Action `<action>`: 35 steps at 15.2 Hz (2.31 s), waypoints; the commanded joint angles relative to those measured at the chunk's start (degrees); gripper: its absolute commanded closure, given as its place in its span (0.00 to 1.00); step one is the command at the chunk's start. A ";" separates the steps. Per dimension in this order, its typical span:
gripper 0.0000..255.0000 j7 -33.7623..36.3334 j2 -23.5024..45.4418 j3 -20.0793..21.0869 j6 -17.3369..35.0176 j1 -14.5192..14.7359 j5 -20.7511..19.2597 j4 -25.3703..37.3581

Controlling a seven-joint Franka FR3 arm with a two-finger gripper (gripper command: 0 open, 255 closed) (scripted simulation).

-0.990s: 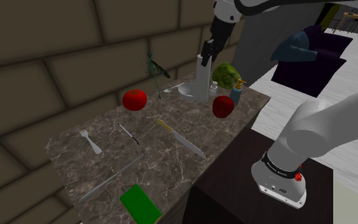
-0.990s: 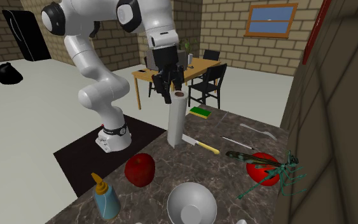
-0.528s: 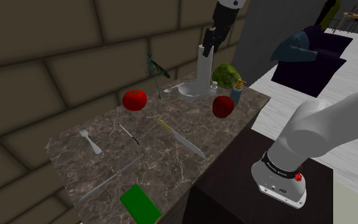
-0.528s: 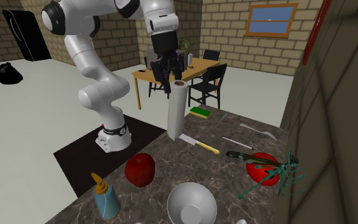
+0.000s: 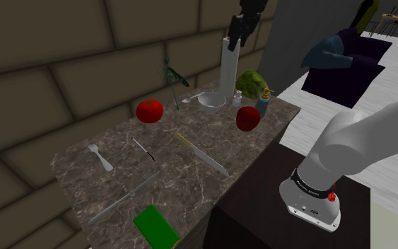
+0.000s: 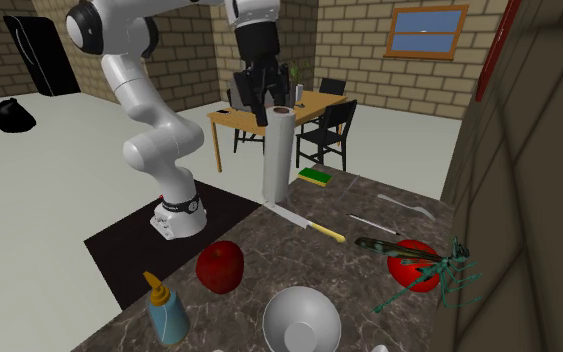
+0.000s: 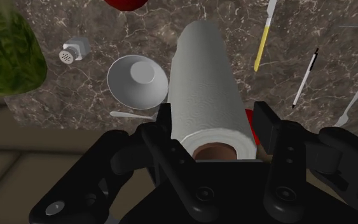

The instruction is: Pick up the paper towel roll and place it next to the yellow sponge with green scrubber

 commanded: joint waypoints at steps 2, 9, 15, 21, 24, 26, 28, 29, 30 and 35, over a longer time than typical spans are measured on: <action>1.00 -0.08 0.88 -0.08 -2.17 -0.03 -0.03 3.03; 1.00 -0.05 2.83 -0.08 -7.12 -0.03 -0.04 9.92; 1.00 7.90 -0.64 6.52 -8.35 1.98 2.18 7.83; 1.00 16.01 -1.98 13.46 -9.51 3.84 4.83 8.01; 1.00 20.16 -1.83 17.09 -10.01 4.62 6.13 8.95; 1.00 22.98 -1.42 19.56 -10.31 5.07 6.91 9.89; 1.00 25.84 -0.76 22.11 -10.58 5.45 7.60 11.07; 1.00 27.28 -0.34 23.41 -10.71 5.59 7.91 11.76; 1.00 28.74 0.15 24.74 -10.83 5.71 8.19 12.51; 1.00 32.29 0.90 28.15 -9.67 6.10 9.00 12.50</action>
